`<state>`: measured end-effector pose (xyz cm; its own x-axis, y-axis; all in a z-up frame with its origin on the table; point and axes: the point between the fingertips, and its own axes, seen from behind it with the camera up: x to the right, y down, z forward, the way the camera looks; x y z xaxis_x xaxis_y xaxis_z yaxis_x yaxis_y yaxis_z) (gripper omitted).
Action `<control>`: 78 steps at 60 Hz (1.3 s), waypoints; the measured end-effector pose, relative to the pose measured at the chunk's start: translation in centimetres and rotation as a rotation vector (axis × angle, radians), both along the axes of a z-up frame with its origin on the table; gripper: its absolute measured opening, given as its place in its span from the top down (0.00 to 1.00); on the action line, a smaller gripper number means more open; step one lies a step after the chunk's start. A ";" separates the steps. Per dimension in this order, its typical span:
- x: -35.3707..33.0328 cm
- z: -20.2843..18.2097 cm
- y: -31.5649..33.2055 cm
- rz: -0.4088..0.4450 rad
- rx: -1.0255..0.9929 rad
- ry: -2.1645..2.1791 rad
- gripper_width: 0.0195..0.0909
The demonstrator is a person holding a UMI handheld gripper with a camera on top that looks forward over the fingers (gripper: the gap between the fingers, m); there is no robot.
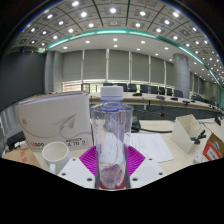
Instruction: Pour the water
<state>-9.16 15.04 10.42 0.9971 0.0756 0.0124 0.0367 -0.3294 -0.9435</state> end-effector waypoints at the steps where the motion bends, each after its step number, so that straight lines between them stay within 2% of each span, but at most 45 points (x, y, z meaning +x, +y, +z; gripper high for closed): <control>1: 0.5 -1.0 1.0 0.001 -0.007 -0.004 0.80; 6: 0.8 -1.8 0.2 -0.006 0.007 0.005 0.76; 17: 0.9 -2.1 0.1 0.005 0.001 -0.003 0.52; 19: 0.8 -2.8 -0.3 0.006 -0.036 -0.007 0.37; 22: 0.3 -3.4 -0.8 0.022 -0.082 0.004 0.05; 25: 0.3 -3.3 -1.4 0.018 -0.103 0.016 0.10; 29: 0.4 -3.0 -2.9 0.000 -0.142 0.005 0.05; 34: 0.6 -1.1 -5.1 -0.027 -0.165 -0.001 0.06; 55: -4.1 8.4 -23.2 -0.104 -0.310 0.030 0.07; 66: -6.0 10.1 -31.6 -0.114 -0.342 0.001 0.07; 78: -6.3 10.2 -36.1 -0.121 -0.349 -0.036 0.07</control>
<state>-15.47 -21.06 20.65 0.9984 -0.0367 0.0420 0.0091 -0.6355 -0.7720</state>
